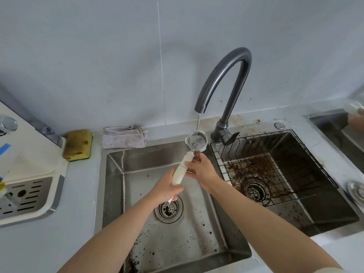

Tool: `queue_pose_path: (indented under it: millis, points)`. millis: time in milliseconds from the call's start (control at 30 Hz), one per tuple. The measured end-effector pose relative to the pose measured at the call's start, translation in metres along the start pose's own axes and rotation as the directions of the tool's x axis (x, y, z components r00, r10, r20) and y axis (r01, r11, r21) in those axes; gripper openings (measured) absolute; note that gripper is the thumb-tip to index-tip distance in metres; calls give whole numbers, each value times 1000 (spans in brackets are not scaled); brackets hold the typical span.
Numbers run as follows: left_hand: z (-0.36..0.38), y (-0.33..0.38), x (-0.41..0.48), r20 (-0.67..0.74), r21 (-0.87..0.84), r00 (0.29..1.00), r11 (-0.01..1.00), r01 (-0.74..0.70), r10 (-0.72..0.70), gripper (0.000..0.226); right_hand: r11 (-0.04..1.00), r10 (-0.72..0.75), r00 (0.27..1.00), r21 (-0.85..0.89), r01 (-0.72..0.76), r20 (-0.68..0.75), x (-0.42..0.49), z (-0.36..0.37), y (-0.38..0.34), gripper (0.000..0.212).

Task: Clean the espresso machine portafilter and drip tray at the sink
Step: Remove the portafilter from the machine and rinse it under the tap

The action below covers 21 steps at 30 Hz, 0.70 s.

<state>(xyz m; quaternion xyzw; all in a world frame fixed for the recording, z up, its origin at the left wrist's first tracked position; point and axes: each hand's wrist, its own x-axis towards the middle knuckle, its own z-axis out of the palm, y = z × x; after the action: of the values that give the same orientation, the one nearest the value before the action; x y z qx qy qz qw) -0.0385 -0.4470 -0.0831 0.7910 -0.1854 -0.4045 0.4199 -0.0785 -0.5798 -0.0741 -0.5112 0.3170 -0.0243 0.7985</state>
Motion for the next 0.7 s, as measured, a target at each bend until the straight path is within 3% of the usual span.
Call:
queue_pose_path:
  millis: [300,700]
  points:
    - [5,-10,-15,-22,-23,996,996,90,-91,36,999,42,999,-32,-42,18,-4,6,15,25]
    - [4,0,-19,-92,83,993,993,80,-72,30,999,37,999,-28,-37,16,-9,11,9,20]
